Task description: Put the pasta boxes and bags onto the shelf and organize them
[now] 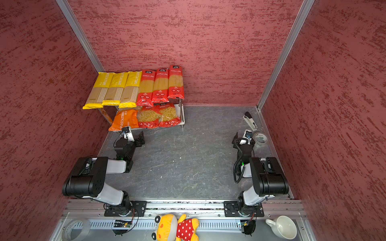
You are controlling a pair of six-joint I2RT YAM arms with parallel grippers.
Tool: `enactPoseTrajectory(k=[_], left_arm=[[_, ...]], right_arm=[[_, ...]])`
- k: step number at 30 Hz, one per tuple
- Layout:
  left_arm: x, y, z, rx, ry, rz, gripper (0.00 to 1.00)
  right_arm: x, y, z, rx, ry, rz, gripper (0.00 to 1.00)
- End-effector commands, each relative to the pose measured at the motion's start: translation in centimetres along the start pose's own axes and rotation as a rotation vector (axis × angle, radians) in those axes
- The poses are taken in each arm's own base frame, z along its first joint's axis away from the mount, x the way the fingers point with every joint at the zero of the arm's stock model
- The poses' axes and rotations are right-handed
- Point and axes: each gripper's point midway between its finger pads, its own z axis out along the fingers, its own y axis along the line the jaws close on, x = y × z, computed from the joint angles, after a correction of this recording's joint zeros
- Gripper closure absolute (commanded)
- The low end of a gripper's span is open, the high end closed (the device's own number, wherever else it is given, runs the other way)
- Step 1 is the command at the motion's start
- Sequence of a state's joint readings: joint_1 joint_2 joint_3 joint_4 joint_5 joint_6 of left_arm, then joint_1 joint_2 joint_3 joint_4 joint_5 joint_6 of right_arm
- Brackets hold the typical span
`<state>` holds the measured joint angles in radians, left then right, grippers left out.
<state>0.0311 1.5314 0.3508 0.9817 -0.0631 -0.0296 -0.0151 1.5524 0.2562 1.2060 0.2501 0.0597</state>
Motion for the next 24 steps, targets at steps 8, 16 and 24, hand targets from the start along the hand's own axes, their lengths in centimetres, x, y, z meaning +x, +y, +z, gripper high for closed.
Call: enactPoseTrajectory(k=[8,16,24], left_arm=[[0.87,0.34,0.02,-0.026,0.037,-0.004,0.01],[0.92,0.28,0.03,-0.026,0.038,-0.002,0.00],[0.98,0.30,0.08,-0.029,0.041,0.003,0.00]], right_arm=[[0.00,0.03,0.25,-0.005,0.006,-0.003,0.17],[-0.11,-0.08,0.18,0.000,0.001,-0.001,0.01],[-0.15,-0.07,0.21,0.000,0.000,-0.001,0.01]])
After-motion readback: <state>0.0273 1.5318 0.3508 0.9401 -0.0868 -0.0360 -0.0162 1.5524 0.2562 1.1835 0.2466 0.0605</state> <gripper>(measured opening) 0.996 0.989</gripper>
